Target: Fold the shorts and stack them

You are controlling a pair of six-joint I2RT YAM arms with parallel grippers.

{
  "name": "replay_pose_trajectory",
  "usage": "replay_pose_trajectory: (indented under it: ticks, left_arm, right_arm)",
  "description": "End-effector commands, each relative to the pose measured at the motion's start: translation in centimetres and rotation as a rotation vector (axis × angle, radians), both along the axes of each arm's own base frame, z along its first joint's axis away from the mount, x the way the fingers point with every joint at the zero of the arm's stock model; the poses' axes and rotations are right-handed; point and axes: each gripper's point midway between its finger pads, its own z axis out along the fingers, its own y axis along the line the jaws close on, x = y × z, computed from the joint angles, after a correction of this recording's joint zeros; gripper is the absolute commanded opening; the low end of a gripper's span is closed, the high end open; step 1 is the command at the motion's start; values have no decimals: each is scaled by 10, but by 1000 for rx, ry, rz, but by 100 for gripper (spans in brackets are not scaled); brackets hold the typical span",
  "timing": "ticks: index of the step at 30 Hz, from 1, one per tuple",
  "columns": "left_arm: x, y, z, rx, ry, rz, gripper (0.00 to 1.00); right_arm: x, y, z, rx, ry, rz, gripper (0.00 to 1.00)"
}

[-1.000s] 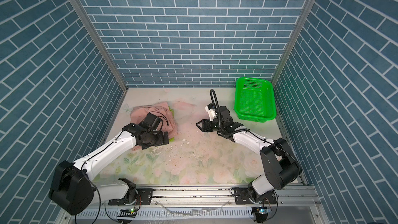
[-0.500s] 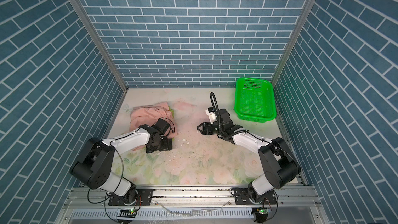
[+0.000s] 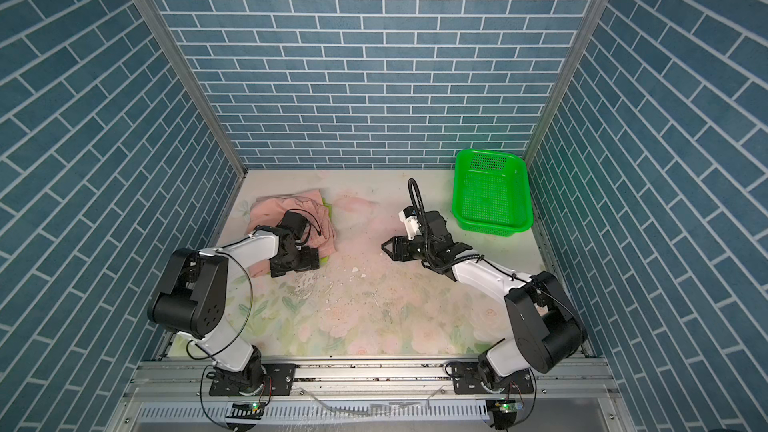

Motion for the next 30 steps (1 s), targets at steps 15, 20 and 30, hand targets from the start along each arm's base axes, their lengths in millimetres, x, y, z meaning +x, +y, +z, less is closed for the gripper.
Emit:
replay_pose_trajectory:
  ticks: [15, 20, 30]
  left_arm:
    - [50, 96, 5, 60, -5, 78, 100]
    - [54, 108, 24, 84, -72, 96, 100]
    - [30, 123, 100, 185, -474, 200, 100]
  right_arm:
    - [27, -21, 15, -121, -52, -88, 65]
    - [41, -51, 23, -199, -106, -158, 66]
    - [45, -197, 33, -581, -240, -560, 80]
